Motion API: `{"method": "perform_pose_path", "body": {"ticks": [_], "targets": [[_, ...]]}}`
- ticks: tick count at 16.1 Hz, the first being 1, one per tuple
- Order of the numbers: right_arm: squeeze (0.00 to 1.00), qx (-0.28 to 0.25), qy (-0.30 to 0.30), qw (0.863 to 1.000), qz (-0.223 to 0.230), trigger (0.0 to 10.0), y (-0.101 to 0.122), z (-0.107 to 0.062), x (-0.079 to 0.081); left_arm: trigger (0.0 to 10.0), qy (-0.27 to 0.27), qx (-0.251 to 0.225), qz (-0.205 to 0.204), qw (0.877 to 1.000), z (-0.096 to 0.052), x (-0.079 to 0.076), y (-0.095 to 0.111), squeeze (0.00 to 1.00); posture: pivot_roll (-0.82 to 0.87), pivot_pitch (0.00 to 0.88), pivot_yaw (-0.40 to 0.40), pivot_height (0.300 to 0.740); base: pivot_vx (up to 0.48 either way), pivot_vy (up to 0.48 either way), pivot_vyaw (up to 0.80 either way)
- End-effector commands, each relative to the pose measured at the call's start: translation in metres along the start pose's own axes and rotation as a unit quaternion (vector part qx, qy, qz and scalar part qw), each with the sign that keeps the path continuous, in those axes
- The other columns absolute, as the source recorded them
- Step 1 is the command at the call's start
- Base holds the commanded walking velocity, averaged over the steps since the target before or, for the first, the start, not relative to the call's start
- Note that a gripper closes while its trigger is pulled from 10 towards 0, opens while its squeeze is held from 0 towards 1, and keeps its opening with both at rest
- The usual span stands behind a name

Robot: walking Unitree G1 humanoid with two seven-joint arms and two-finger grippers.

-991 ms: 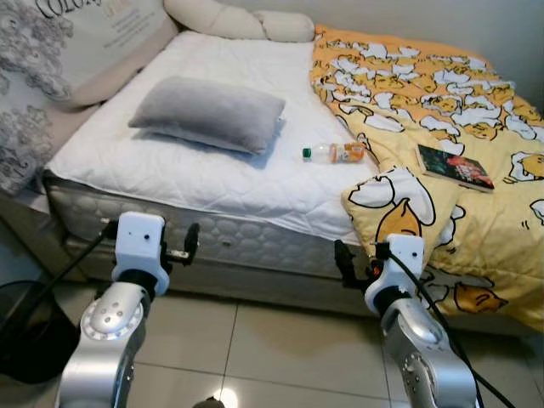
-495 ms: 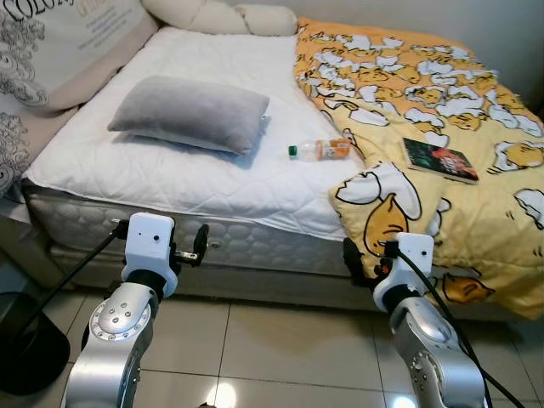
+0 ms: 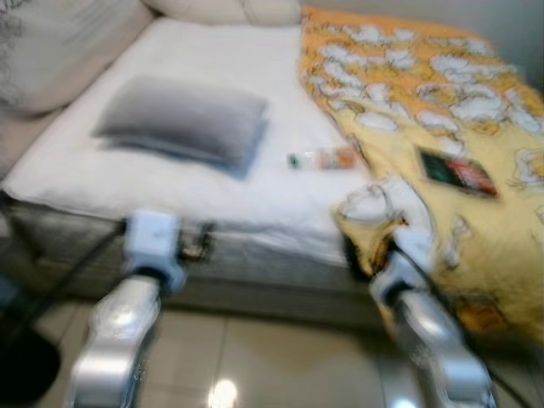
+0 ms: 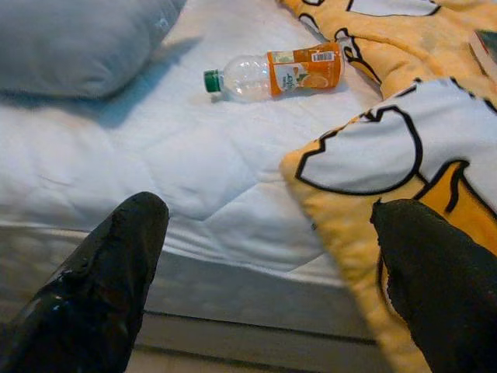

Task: Clean up the room

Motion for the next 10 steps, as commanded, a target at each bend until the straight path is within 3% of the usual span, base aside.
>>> {"method": "perform_pose_path", "body": {"ticks": [1, 10], "targets": [[0.00, -0.009, 0.020, 1.000, 0.006, 10.0, 0.0067, 0.0039, 0.0146, 10.0, 0.017, 0.003, 0.008, 1.000, -0.0031, 0.0120, -0.0001, 0.00, 0.07, 0.000, -0.041, 0.740, 0.398, 0.000, 0.00], [0.00, -0.011, 0.012, 1.000, 0.006, 10.0, 0.0077, 0.0036, 0.0121, 10.0, 0.010, 0.005, 0.012, 1.000, 0.0015, 0.0113, -0.0015, 0.00, 0.06, 0.000, -0.029, 0.740, 0.398, 0.000, 0.00]]}}
Point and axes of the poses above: a point about 5 cm out from each wrist's last joint towards the gripper, its own z axis pointing out of the wrist towards the gripper, its own y axis along the axis of the wrist's last joint, x = y × z, the point moved 6 cm from there along z, pointing out of the wrist towards the gripper, and after that the axes turned 3 degrees about -z, right-handed, at the moved point
